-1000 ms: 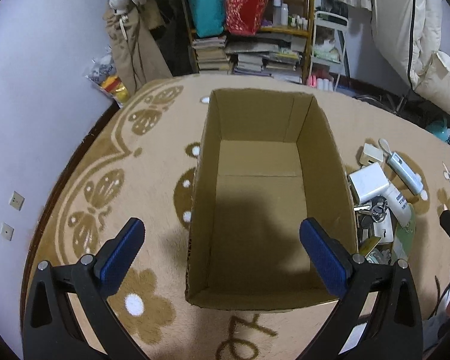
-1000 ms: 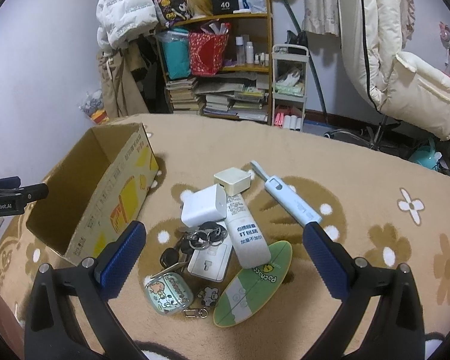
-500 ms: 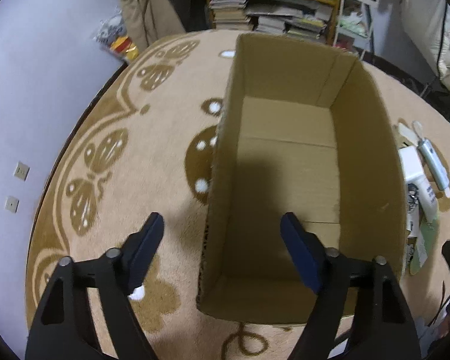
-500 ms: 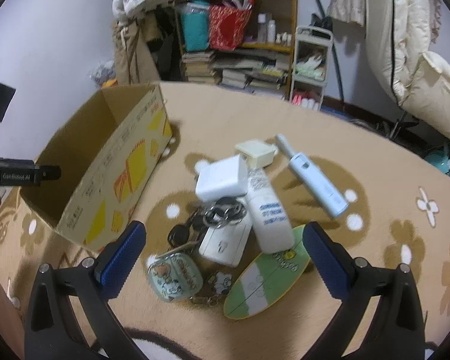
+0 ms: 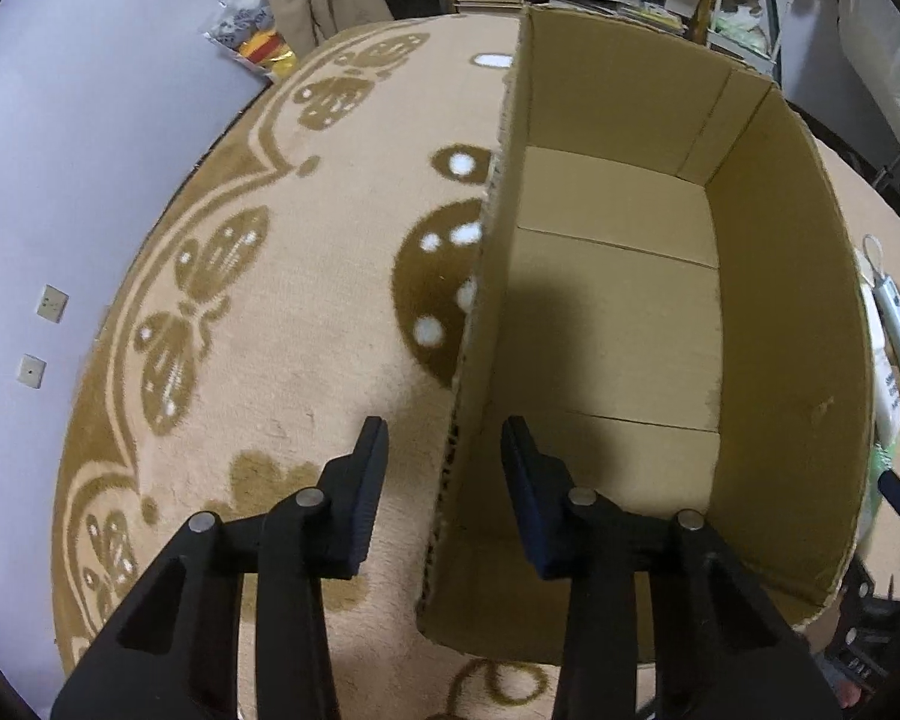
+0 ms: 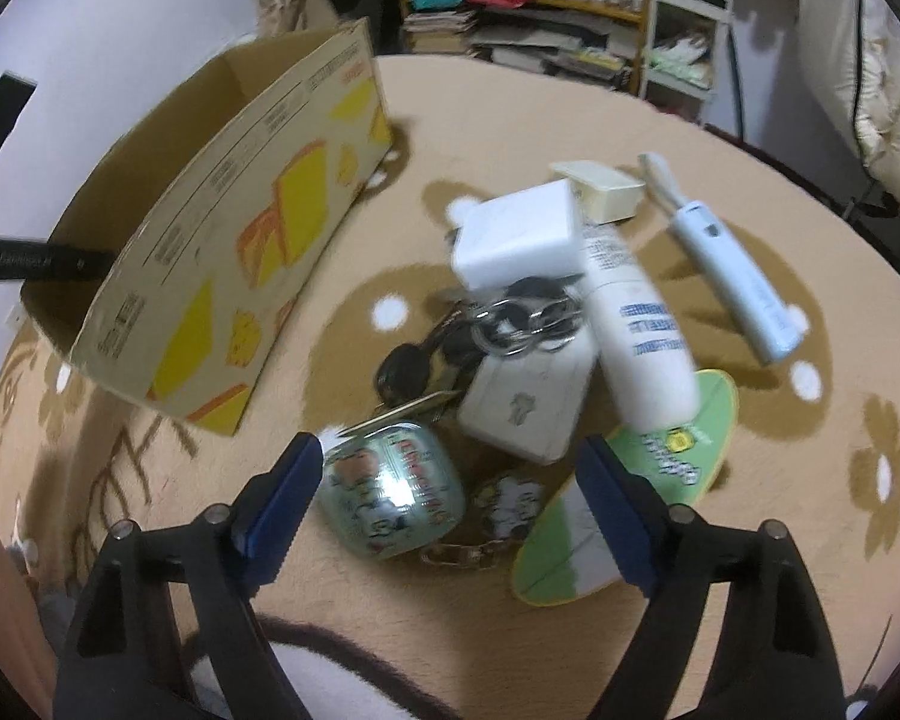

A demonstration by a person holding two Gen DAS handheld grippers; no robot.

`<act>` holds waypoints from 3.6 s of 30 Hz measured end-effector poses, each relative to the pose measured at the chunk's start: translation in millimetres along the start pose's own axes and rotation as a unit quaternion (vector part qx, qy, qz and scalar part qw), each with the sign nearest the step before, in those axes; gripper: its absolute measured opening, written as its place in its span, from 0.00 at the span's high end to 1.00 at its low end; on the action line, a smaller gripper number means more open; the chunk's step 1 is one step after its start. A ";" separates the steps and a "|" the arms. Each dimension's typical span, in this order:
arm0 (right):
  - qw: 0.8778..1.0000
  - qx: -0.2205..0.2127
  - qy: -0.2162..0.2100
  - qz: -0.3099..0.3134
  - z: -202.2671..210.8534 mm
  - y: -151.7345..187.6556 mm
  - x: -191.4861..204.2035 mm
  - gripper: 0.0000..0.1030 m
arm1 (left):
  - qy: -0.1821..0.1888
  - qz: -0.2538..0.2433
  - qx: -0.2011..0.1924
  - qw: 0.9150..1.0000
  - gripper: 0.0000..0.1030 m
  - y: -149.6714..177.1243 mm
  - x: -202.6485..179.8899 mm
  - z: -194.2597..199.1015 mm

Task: Organize rigid objects
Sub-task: 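Grasp the box wall with the left tool while the right tool approaches the tin, then grasp the green-and-white tin with the right tool, then carry the tin over the box and release it inside with the right tool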

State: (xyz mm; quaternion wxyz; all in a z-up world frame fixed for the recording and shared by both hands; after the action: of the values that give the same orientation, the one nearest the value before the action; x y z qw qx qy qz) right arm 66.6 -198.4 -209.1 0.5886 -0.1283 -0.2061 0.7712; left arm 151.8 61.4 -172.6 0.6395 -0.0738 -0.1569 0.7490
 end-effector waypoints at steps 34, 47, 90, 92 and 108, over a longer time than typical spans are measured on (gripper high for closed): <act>0.999 -0.017 0.000 -0.048 9.3 -5.4 -7.4 0.38 | 0.009 -0.006 0.044 0.999 0.89 9.5 -1.1 -16.3; 0.995 -0.081 0.029 -0.052 46.2 -55.3 -23.1 0.38 | 0.018 -0.017 0.023 0.999 0.89 6.9 -2.2 -8.3; 0.993 -0.103 -0.060 -0.023 11.6 -159.2 76.3 0.38 | 0.024 -0.017 0.020 0.999 0.89 6.5 -1.2 -10.3; 0.993 -0.098 -0.056 -0.017 8.9 -157.5 76.7 0.38 | 0.023 -0.014 0.019 0.999 0.87 6.6 -0.6 -10.5; 0.994 -0.095 -0.043 0.014 12.1 -159.7 81.1 0.33 | 0.025 -0.010 0.016 1.000 0.88 7.0 0.2 -12.3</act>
State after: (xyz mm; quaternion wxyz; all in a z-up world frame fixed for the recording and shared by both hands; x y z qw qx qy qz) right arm 175.6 -87.0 -119.9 0.5534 -0.1536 -0.3016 0.7610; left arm 149.0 62.4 -186.4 0.6517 -0.0801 -0.1296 0.7431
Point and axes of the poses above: each gripper's, at about its wrist camera, not at the fingertips, and z roughly against the way its jaws point, x to its left, y to its underside, the point moved 6 cm from there along -z, roughly the way its jaws point, and after that the axes turned 11 degrees about z, right-handed, at the moved point
